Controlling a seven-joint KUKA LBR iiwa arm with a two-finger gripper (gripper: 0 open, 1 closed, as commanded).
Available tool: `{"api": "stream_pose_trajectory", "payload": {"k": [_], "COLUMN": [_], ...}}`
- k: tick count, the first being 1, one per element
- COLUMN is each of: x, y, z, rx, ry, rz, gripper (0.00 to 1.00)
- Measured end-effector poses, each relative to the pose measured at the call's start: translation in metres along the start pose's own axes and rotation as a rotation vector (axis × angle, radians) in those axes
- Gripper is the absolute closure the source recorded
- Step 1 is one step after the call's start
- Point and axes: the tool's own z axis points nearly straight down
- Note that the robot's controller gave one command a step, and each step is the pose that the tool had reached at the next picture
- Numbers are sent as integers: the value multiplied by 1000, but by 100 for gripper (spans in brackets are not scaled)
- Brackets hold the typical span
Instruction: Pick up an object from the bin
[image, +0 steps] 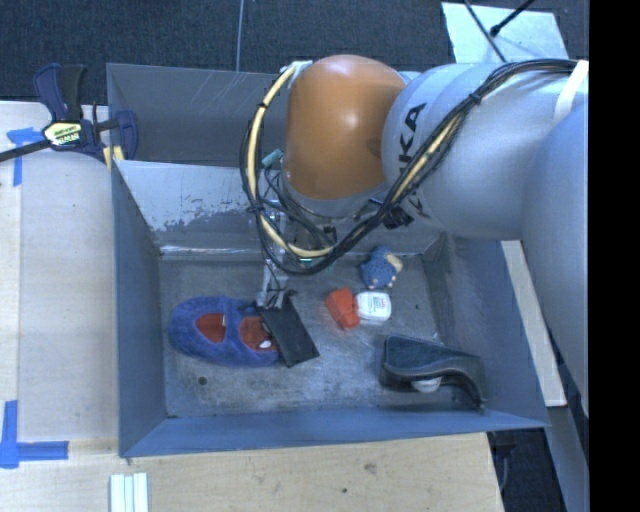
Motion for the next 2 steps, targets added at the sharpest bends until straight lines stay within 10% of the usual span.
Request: {"api": "stream_pose_trajectory", "payload": {"k": [1, 2], "x": [23, 20], "y": [37, 37], "z": [111, 108], "rx": [1, -1], "ry": [-2, -8], "rz": [-270, -266], "gripper": [0, 100]}}
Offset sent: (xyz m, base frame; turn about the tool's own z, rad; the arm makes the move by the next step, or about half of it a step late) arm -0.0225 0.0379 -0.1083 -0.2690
